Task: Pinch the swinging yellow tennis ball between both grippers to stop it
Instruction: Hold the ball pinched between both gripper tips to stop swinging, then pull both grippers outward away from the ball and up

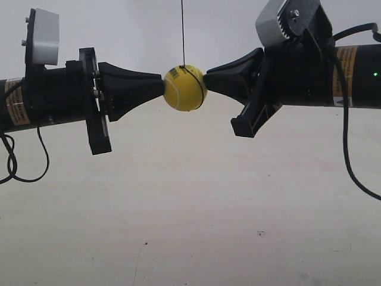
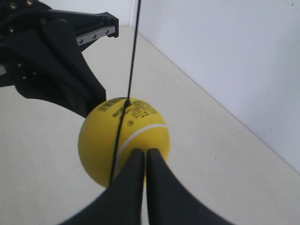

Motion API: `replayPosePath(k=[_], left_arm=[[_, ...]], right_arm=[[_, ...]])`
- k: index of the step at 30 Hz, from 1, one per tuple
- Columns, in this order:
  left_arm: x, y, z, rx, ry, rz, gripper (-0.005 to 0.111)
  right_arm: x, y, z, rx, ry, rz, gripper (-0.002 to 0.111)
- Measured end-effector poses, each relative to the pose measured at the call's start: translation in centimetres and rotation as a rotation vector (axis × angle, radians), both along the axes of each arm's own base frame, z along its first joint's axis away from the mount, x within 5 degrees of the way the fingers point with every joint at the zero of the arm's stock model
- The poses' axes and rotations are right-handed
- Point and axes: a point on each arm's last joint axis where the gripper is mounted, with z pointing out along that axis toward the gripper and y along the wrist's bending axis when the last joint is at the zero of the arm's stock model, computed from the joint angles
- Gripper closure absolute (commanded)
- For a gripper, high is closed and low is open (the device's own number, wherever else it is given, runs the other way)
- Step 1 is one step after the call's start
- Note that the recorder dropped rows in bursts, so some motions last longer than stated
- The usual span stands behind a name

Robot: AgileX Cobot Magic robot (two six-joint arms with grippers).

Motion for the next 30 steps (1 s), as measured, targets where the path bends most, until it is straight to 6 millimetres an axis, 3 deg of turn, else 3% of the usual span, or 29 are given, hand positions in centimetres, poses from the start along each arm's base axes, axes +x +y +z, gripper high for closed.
replayPosePath(k=[20, 30], left_arm=[[0.0, 0.0, 0.0, 0.000, -0.001, -0.003, 0.102], [0.8, 0.4, 0.2, -0.001, 0.043, 0.109, 0.102]], right_arm=[[0.1, -0.1, 0.0, -0.007, -0.002, -0.015, 0.108], [-0.9, -2.3, 3.2, -0.026, -0.065, -0.234, 0.108]])
